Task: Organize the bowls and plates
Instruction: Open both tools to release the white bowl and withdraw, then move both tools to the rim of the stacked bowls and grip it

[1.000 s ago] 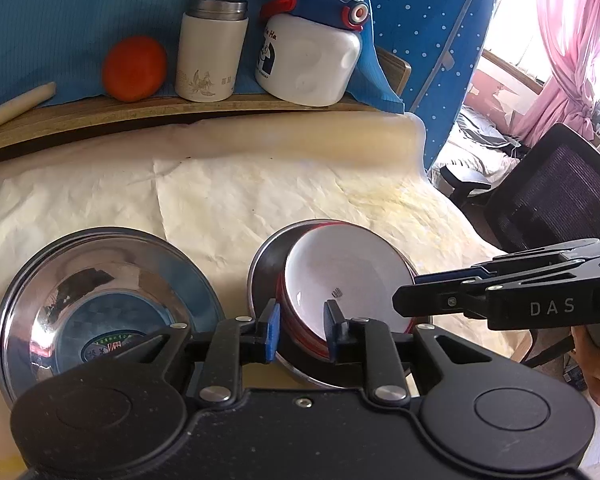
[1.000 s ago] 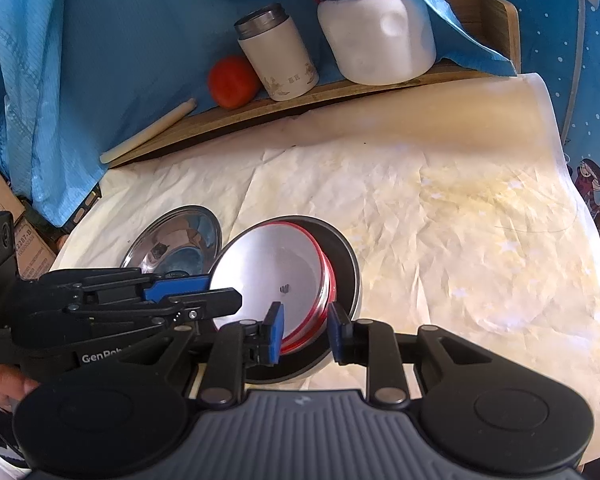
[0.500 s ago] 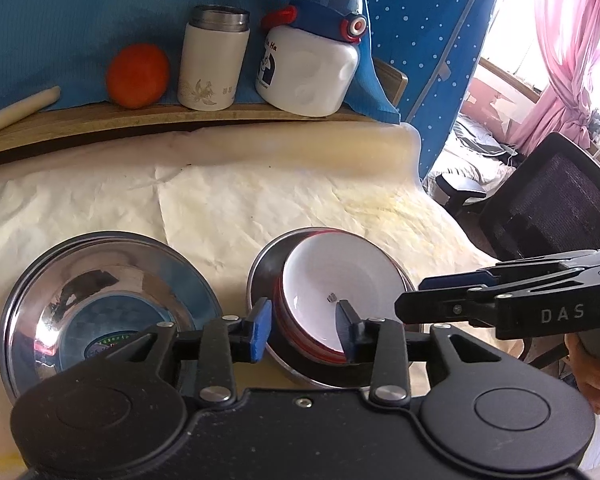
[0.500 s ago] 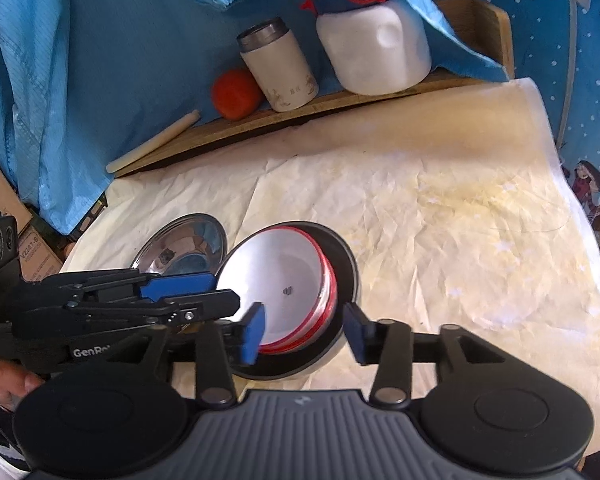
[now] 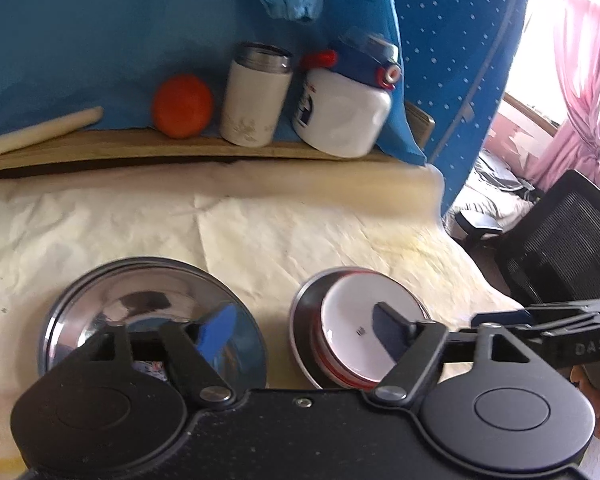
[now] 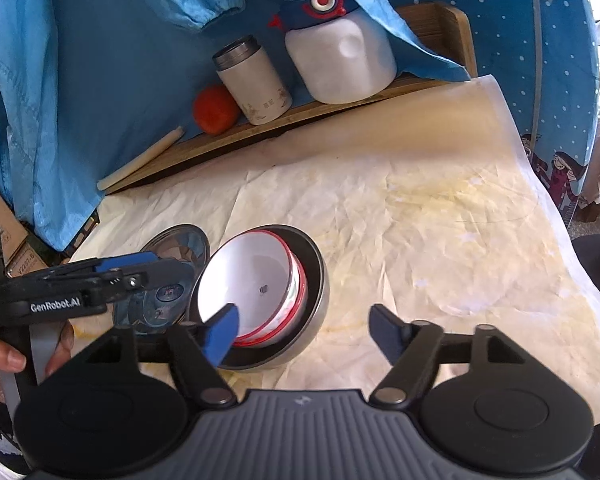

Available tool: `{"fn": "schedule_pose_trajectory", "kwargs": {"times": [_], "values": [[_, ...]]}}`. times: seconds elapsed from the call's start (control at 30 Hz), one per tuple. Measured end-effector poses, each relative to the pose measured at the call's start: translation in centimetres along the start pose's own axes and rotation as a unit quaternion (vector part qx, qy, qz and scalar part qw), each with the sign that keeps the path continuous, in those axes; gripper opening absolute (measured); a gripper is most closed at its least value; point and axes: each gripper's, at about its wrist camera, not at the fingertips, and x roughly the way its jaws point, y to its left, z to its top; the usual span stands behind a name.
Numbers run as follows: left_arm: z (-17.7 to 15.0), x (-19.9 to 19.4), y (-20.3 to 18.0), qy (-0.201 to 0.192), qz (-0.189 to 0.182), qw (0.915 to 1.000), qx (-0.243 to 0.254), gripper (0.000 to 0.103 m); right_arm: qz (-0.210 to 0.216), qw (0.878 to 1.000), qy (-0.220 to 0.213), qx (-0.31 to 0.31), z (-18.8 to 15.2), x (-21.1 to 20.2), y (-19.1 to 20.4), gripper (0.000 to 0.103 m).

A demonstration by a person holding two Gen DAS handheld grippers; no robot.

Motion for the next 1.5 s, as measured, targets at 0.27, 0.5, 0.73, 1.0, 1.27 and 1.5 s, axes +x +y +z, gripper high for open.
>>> {"fn": "schedule_pose_trajectory", "kwargs": {"times": [0.27,0.5,0.73,1.0,1.27,1.5], "values": [[0.4,0.3,1.2,-0.007,0.045,0.999,-0.004,0.101,-0.004,1.0,0.001,0.006,-0.2,-0.2,-0.5,0.1],[0.8,0.9,2.1,0.001,0.086,0.9961,0.021,0.102,-0.012,1.0,0.007,0.007,-0.2,-0.1,-0.7,0.102],[1.6,1.8,2.8,0.01,0.105,0.9934,0.045,0.102,-0.022,1.0,0.015,0.008,0.3,0.3,-1.1,0.102],[1.9,3.1,2.9,0.034,0.112,0.9899,0.08,0.102,-0.053,0.998,0.04,-0.008,0.6,0.9,-1.2,0.102],[2.4,4.2,2.5,0.046,0.118,0.9853,0.115,0.102,-0.061,0.997,0.051,-0.016,0.8,1.5,-1.2,0.102],[2.9,4.7,2.4,0.056,0.092,0.9875,0.115,0.102,-0.06,0.996,0.058,-0.019,0.7,2.1,-1.1,0.102]]}}
